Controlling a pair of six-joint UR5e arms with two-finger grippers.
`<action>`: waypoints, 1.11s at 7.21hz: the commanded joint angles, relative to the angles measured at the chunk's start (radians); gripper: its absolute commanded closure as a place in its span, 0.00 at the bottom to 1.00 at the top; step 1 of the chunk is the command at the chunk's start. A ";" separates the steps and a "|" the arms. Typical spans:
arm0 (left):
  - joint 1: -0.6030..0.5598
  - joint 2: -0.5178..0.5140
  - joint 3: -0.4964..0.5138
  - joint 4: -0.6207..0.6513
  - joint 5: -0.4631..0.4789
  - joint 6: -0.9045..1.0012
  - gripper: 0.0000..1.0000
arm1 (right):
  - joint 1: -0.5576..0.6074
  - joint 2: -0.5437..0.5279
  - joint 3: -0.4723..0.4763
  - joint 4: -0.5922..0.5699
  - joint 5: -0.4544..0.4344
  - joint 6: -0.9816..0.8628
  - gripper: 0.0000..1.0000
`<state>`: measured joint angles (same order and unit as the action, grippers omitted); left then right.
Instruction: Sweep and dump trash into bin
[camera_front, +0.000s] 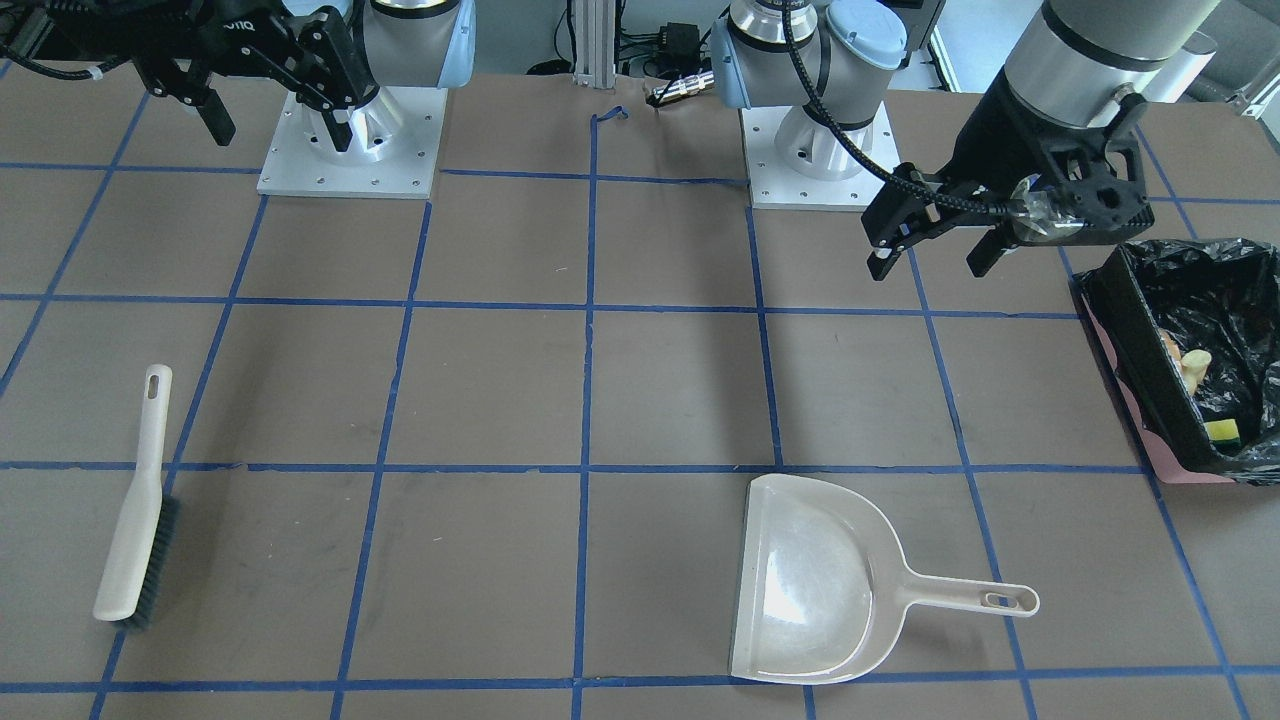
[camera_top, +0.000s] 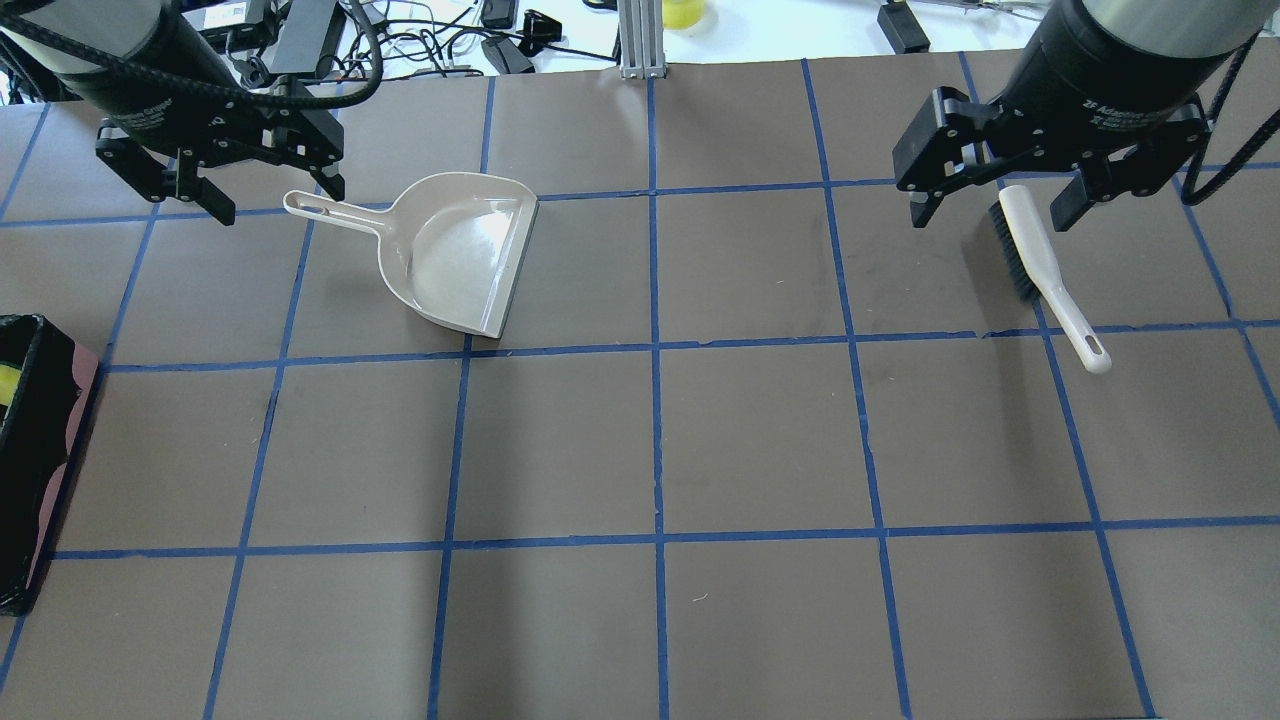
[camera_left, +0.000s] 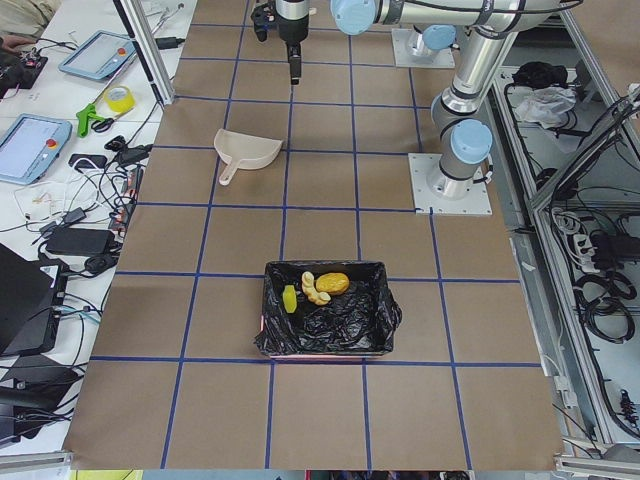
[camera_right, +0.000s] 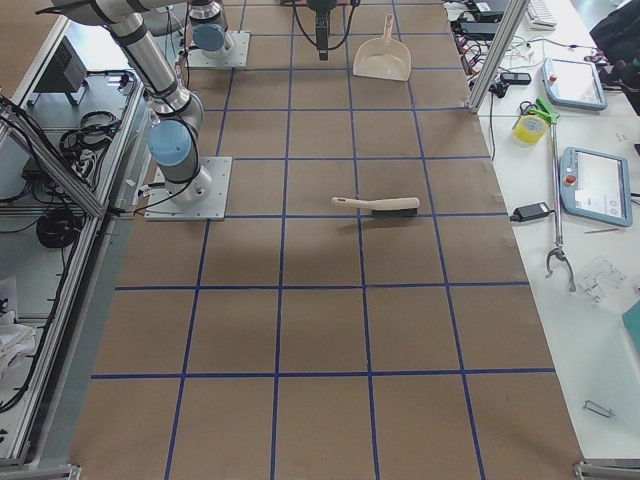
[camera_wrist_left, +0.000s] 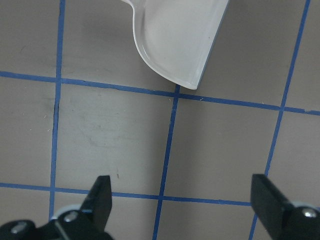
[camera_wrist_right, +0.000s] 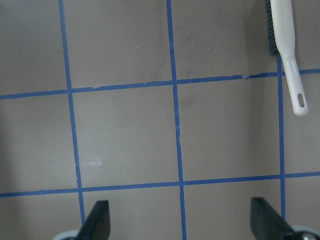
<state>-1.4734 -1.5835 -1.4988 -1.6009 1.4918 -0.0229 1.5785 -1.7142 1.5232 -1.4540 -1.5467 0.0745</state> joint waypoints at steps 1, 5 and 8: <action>-0.066 -0.009 0.000 0.004 0.016 -0.040 0.00 | 0.000 0.002 0.000 -0.003 -0.001 -0.002 0.00; -0.068 -0.006 -0.003 0.009 0.016 -0.043 0.00 | 0.000 0.002 0.000 -0.003 -0.001 -0.004 0.00; -0.068 -0.001 -0.006 0.007 0.018 -0.043 0.00 | 0.000 0.002 0.000 0.004 -0.001 -0.004 0.00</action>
<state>-1.5416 -1.5845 -1.5029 -1.5926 1.5088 -0.0658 1.5784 -1.7119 1.5232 -1.4522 -1.5484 0.0706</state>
